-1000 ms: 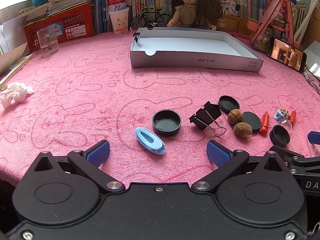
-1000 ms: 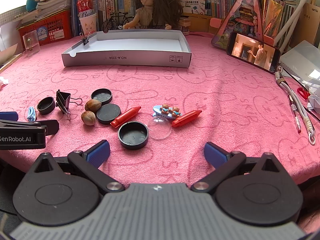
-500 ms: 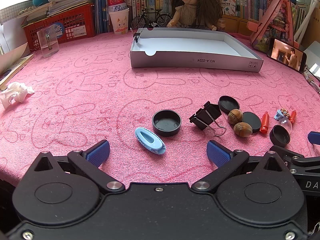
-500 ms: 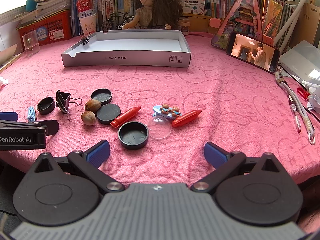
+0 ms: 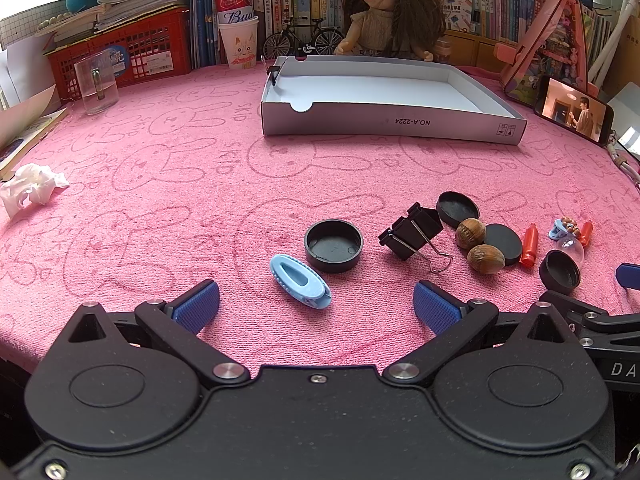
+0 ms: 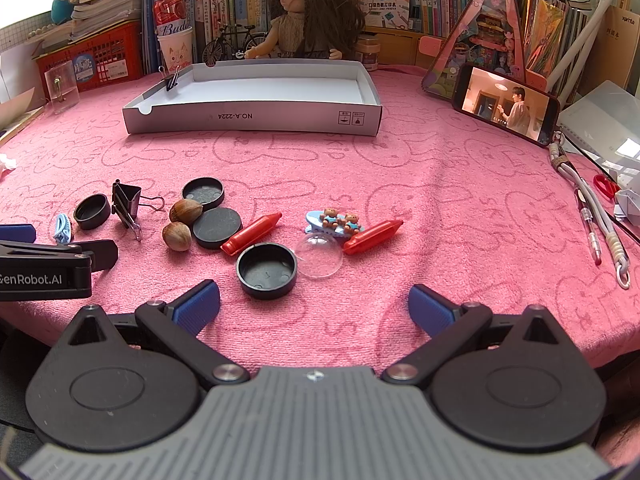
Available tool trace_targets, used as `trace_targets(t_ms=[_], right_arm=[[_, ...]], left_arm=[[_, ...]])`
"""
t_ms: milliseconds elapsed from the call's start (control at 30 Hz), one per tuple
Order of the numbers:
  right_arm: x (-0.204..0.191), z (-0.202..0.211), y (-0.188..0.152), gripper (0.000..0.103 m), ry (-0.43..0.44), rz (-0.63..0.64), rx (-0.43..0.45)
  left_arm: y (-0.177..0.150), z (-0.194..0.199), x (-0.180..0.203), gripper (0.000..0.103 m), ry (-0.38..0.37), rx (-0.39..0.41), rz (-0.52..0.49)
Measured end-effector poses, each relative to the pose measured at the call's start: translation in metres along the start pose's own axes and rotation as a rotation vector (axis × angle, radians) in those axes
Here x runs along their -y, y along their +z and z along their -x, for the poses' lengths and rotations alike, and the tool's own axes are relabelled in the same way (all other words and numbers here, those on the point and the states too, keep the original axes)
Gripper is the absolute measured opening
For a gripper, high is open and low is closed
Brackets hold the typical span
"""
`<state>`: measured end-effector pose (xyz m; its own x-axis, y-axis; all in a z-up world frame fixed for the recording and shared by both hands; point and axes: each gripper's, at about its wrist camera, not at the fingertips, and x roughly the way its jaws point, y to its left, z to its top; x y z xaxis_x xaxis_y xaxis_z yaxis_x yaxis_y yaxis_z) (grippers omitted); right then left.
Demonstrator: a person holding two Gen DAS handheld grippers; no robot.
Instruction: Organize rigid objects
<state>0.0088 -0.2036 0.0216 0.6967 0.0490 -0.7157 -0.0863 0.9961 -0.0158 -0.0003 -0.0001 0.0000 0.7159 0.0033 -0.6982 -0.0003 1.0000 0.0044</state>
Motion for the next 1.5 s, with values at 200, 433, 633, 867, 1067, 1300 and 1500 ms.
trace_targets(t_ms=[200, 433, 633, 867, 1067, 1300, 1500], right_arm=[[0.000, 0.000, 0.000, 0.103, 0.000, 0.000, 0.000], [0.000, 0.000, 0.000, 0.103, 0.001, 0.001, 0.001], [0.001, -0.004, 0.000, 0.103, 0.030, 0.022, 0.016], [0.003, 0.000, -0.004, 0.103, 0.024, 0.018, 0.029], [0.003, 0.001, -0.010, 0.103, 0.034, 0.021, 0.082], [0.002, 0.006, -0.014, 0.093, 0.070, 0.054, 0.129], [-0.003, 0.011, -0.015, 0.079, 0.090, 0.066, 0.171]], left_arm=[[0.000, 0.000, 0.000, 0.103, 0.000, 0.000, 0.000], [0.000, 0.000, 0.000, 0.103, 0.000, 0.003, -0.003], [-0.002, 0.001, -0.002, 0.103, -0.014, 0.024, -0.018], [-0.004, 0.004, -0.004, 0.103, -0.023, 0.038, -0.023], [-0.004, 0.005, -0.004, 0.099, -0.025, 0.036, -0.025], [-0.005, 0.012, -0.002, 0.080, -0.057, 0.063, -0.060], [-0.007, 0.017, -0.003, 0.057, -0.075, 0.081, -0.075]])
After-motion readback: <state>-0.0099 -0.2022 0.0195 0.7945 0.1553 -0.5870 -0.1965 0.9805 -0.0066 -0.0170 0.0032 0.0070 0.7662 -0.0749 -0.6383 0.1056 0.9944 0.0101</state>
